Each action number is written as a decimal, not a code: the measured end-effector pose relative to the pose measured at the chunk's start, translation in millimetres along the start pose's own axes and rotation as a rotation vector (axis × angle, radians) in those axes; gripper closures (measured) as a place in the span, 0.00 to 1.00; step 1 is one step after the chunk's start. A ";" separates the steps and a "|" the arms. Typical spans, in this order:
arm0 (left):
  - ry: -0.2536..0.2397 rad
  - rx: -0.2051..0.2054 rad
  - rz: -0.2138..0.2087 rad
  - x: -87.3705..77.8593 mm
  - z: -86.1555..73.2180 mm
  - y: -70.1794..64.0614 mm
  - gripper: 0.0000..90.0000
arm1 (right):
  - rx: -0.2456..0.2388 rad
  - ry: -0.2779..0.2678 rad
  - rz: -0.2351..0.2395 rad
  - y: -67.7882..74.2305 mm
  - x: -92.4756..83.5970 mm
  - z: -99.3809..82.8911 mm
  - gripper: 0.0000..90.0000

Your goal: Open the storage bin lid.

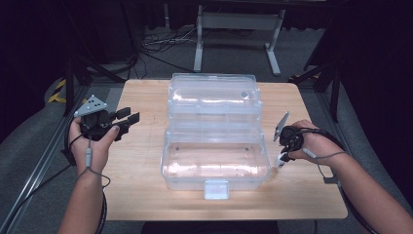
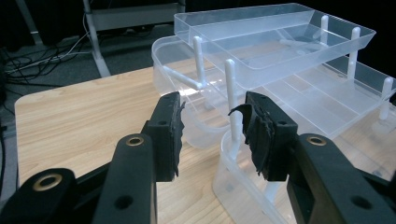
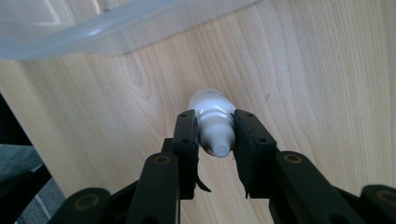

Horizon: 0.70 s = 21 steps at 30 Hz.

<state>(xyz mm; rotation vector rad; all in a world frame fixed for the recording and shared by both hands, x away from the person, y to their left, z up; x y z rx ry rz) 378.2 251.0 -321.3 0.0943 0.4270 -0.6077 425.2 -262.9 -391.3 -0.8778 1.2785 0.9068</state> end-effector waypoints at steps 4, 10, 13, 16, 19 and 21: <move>0.005 0.000 -0.003 0.3 -0.3 0.4 0.64 | -0.005 -0.013 -0.001 3.1 -14.9 2.1 0.79; 0.011 0.002 -0.004 1.1 -0.3 0.1 0.64 | -0.022 -0.027 -0.010 6.6 -33.4 6.3 0.79; 0.011 0.003 -0.003 1.1 -0.1 0.1 0.64 | -0.030 -0.028 -0.018 8.6 -40.8 8.9 0.79; 0.010 0.004 -0.005 1.2 0.1 -0.2 0.64 | -0.038 -0.031 -0.024 10.8 -48.6 11.8 0.79; 0.010 0.005 -0.007 1.2 0.3 -0.4 0.64 | -0.044 -0.037 -0.027 12.9 -55.7 14.7 0.79; 0.011 0.005 -0.008 1.2 0.2 -0.2 0.63 | -0.050 -0.036 -0.029 15.1 -61.7 17.2 0.79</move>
Point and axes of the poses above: each handheld gripper's, and its own axes: x roughly forward along the jaws, z roughly out of its top, y roughly to its left, the point moved 2 cm from there along x, roughly forward along the jaws, and after that the axes turned 5 degrees about x, right-handed, at the moved point
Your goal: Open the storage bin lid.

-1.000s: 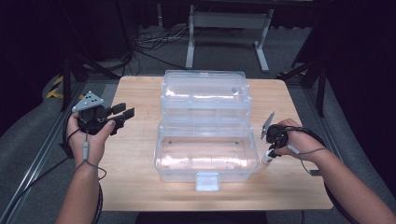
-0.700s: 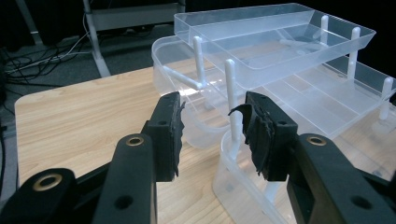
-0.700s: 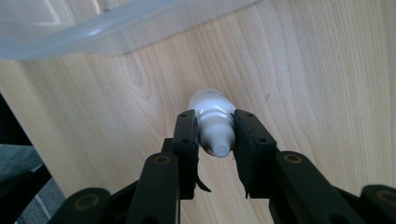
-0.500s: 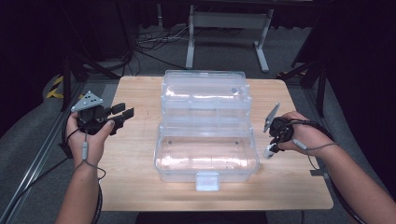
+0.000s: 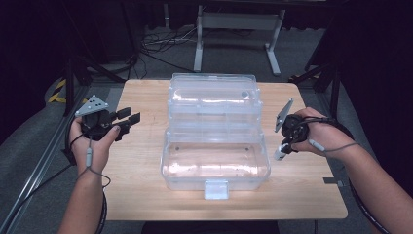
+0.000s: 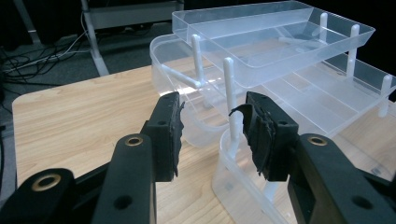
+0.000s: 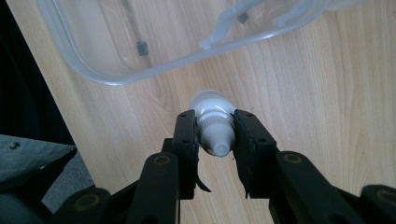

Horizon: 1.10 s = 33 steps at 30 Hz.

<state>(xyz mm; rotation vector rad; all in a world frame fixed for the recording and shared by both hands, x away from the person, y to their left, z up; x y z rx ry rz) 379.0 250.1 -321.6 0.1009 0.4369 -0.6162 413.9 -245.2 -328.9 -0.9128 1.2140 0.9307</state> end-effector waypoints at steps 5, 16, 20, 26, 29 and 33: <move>-0.004 -0.002 0.000 -0.5 0.1 -0.1 0.63 | -0.014 -0.005 -0.005 4.6 -12.8 7.6 0.79; 0.000 0.009 -0.007 1.2 1.0 -2.0 0.63 | -0.052 -0.033 -0.004 21.3 -31.7 29.3 0.79; 0.000 0.009 -0.007 1.3 0.8 -1.6 0.63 | -0.079 -0.038 -0.007 27.3 -35.3 37.0 0.79; -0.001 0.008 -0.009 0.9 1.1 -2.2 0.63 | -0.101 -0.037 0.003 35.7 -31.7 45.4 0.79; 0.000 0.009 -0.009 1.0 1.1 -2.0 0.63 | -0.124 -0.040 0.012 39.9 -27.2 50.5 0.79; 0.000 0.009 -0.009 1.0 1.0 -1.9 0.63 | -0.140 -0.029 0.027 47.1 -19.2 56.7 0.79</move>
Point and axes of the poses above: each handheld gripper's, and its own axes: x roughly forward along the jaws, z roughly out of its top, y roughly to its left, the point moved 2 cm from there along x, roughly forward along the jaws, and after that the axes turned 5 degrees about x, right-handed, at the moved point
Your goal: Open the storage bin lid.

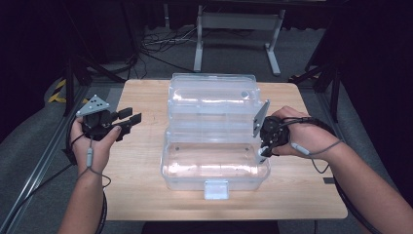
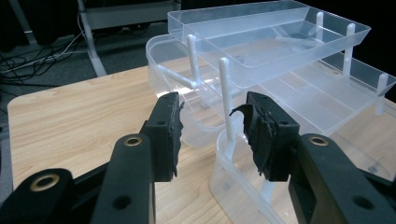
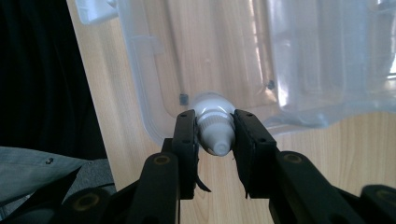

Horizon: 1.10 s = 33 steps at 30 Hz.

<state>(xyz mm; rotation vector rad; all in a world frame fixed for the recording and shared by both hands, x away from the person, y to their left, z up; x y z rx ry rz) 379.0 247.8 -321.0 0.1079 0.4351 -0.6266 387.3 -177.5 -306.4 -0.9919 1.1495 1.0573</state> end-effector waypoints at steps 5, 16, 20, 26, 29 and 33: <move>0.002 -0.002 -0.001 0.0 -0.3 0.4 0.63 | -0.023 0.004 0.022 5.9 11.7 8.0 0.79; 0.003 -0.001 0.001 0.6 -0.7 0.9 0.63 | -0.035 0.054 0.058 9.5 43.8 13.5 0.79; 0.006 -0.002 0.002 1.0 -0.9 1.1 0.63 | -0.043 0.066 0.059 8.8 52.5 12.9 0.79; 0.007 0.003 0.002 1.3 -0.8 0.8 0.63 | -0.033 0.082 0.074 8.8 66.3 10.1 0.79; 0.010 0.000 0.001 2.5 -1.1 0.4 0.63 | -0.039 0.103 0.077 8.4 73.9 8.4 0.79; 0.016 0.002 -0.001 3.2 -1.4 0.3 0.63 | -0.034 0.102 0.087 8.9 81.7 7.1 0.79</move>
Point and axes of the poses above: each handheld gripper's, and its own axes: x roughly forward along the jaws, z roughly out of its top, y roughly to its left, the point moved 2 cm from there along x, roughly forward along the jaws, and after that the axes turned 5 degrees about x, right-handed, at the moved point
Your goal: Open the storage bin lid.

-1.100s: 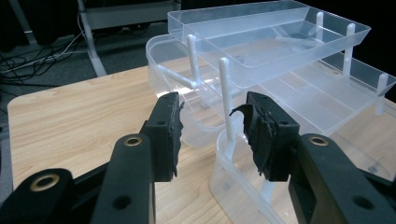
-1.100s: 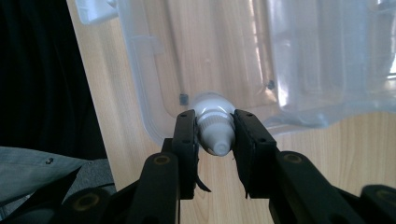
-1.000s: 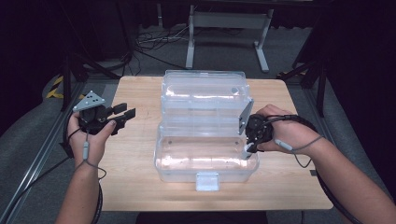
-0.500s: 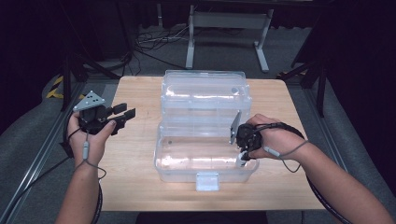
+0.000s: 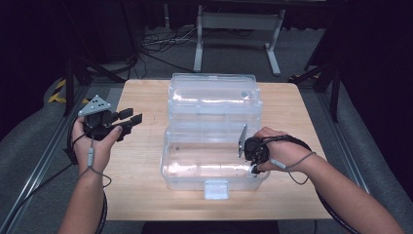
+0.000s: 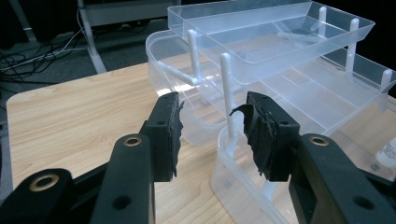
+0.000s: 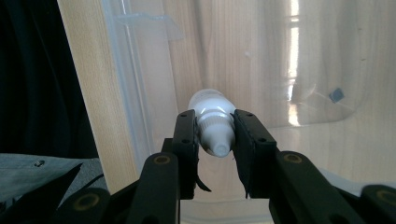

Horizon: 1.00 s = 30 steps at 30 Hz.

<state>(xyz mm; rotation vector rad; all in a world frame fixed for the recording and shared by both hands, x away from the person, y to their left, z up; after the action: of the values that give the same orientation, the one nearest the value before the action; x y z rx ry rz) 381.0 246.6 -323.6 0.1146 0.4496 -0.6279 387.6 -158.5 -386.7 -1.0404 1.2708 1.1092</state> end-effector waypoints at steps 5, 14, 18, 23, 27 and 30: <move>0.003 -0.001 -0.001 0.4 -0.4 0.2 0.63 | -0.003 0.015 0.010 -0.5 8.5 0.2 0.79; 0.008 0.002 -0.005 1.2 -0.7 0.0 0.62 | -0.002 0.021 0.011 -1.1 17.7 0.8 0.79; 0.007 0.001 -0.004 1.6 -0.7 -0.1 0.62 | -0.002 0.025 0.010 -1.1 19.3 1.4 0.79; 0.008 0.002 -0.005 1.2 -0.6 -0.2 0.62 | -0.001 0.030 0.008 -1.9 22.3 1.3 0.79; 0.007 0.003 -0.003 1.8 -0.6 -0.3 0.63 | -0.002 0.032 0.009 -1.7 23.4 1.4 0.79; 0.009 0.004 -0.003 1.9 -0.6 -0.5 0.62 | -0.002 0.031 0.010 -1.6 23.4 1.1 0.79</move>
<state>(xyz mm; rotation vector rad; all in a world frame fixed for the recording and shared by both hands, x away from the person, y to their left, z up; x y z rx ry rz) 381.8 245.3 -325.0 0.1211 0.4572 -0.6311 389.0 -156.7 -410.1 -1.0574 1.3018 1.1060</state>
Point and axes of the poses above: each handheld gripper's, and its own axes: x roughly forward along the jaws, z roughly out of its top, y roughly to its left, the point moved 2 cm from there along x, roughly forward along the jaws, and after that the axes turned 5 degrees about x, right-handed, at the moved point
